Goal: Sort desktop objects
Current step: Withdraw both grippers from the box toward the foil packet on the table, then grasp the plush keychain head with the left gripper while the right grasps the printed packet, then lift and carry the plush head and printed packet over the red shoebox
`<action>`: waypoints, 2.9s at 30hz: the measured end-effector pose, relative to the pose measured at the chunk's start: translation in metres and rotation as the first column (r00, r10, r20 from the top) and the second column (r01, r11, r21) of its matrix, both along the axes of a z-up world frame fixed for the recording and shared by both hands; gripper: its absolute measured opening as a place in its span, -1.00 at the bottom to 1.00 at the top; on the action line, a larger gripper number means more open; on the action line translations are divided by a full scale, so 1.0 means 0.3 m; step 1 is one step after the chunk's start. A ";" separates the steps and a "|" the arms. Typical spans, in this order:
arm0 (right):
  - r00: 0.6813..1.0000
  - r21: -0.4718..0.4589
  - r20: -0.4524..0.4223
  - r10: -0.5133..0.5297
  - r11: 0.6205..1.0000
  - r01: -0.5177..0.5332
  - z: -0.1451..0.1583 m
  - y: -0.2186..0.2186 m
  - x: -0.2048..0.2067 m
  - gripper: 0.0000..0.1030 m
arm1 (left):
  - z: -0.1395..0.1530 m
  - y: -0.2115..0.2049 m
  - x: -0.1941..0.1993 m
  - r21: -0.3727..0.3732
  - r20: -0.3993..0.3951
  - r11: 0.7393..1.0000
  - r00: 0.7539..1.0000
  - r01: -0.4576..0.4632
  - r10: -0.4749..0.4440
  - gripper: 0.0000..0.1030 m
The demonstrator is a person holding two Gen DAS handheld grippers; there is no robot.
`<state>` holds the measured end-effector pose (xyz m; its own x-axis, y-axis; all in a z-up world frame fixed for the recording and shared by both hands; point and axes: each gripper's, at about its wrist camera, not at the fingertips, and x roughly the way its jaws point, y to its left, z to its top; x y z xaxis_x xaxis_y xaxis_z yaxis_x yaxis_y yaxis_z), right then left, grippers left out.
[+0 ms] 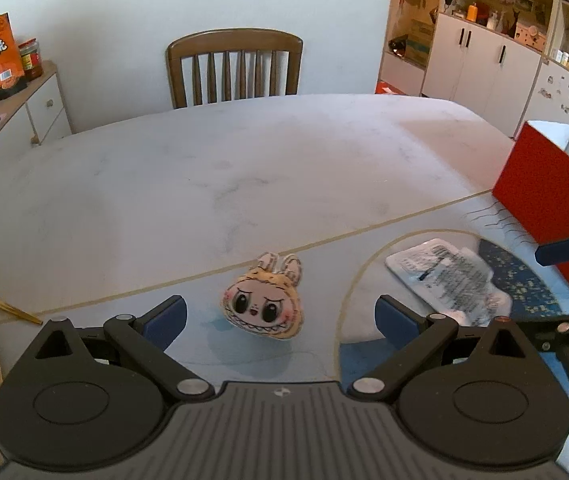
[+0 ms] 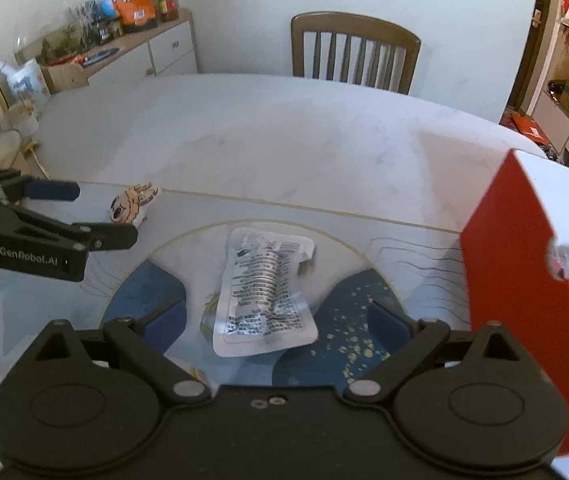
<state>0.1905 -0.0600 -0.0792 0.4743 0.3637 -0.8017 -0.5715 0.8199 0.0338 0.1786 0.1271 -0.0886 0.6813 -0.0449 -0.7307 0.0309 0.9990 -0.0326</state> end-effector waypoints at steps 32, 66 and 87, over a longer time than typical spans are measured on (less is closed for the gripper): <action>0.999 -0.041 -0.046 0.023 0.999 -0.025 -0.137 0.096 0.076 0.75 | -0.101 0.044 0.087 -0.019 -0.032 1.000 0.999 0.013 -0.013 0.89; 0.999 -0.006 -0.053 0.002 1.000 -0.002 -0.087 -0.075 -0.116 0.21 | -0.049 -0.163 -0.112 -0.032 -0.116 0.997 0.991 0.065 -0.068 0.01; 0.999 0.125 -0.044 -0.018 0.992 0.023 0.059 -0.345 -0.251 0.03 | 0.082 -0.390 -0.251 -0.116 -0.111 0.992 0.992 0.040 -0.053 0.01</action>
<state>0.1152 -0.1635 -0.0617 0.4494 0.4530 -0.7700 -0.5505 0.8192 0.1607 0.1034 0.0102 -0.0638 0.5897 -0.1613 -0.7913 0.0665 0.9862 -0.1515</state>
